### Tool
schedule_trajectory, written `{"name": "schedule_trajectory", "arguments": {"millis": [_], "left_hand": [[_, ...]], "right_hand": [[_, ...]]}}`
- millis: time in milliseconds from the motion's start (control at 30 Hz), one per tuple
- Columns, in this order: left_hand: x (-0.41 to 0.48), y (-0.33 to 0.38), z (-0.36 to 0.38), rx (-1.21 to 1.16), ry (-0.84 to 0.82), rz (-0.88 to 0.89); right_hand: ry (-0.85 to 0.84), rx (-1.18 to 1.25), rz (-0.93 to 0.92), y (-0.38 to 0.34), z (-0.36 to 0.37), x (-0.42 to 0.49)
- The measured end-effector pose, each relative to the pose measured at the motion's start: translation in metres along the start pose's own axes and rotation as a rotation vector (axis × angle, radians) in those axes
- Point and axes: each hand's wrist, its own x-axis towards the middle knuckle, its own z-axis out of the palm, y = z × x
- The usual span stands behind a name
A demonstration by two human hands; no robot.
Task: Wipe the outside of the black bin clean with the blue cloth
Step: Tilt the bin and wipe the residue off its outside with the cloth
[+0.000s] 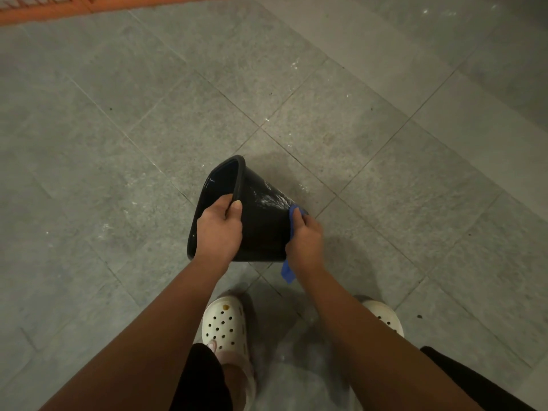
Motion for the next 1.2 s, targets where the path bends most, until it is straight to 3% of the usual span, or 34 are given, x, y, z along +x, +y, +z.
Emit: {"name": "schedule_trajectory", "arguments": {"millis": [167,400,567,767,867,1000,1133,1200], "left_hand": [[0.001,0.001,-0.002,-0.012,-0.002,-0.005],[0.002,-0.001,-0.002,0.021,-0.020,0.028],[-0.002,0.001,0.001,0.053,-0.029,0.053],[0.000,-0.001,0.000,0.045,-0.034,0.042],[-0.002,-0.002,0.001,0.035,-0.036,0.047],[0.000,-0.002,-0.002,0.042,-0.024,0.044],[0.001,-0.003,-0.004,0.024,-0.039,0.031],[-0.001,-0.004,-0.003,0.023,-0.046,0.043]], "right_hand": [[-0.088,0.049,0.171,0.014,-0.005,0.003],[0.006,0.012,0.027,0.003,0.001,0.003],[-0.095,0.065,0.202,0.018,-0.008,0.008],[-0.023,0.010,0.026,0.011,0.001,0.006],[-0.108,0.062,0.070,0.027,-0.005,0.017],[-0.060,0.083,0.133,0.021,-0.001,0.008],[0.029,0.061,-0.039,0.010,0.003,0.006],[0.013,0.057,-0.038,0.015,-0.001,0.015]]}}
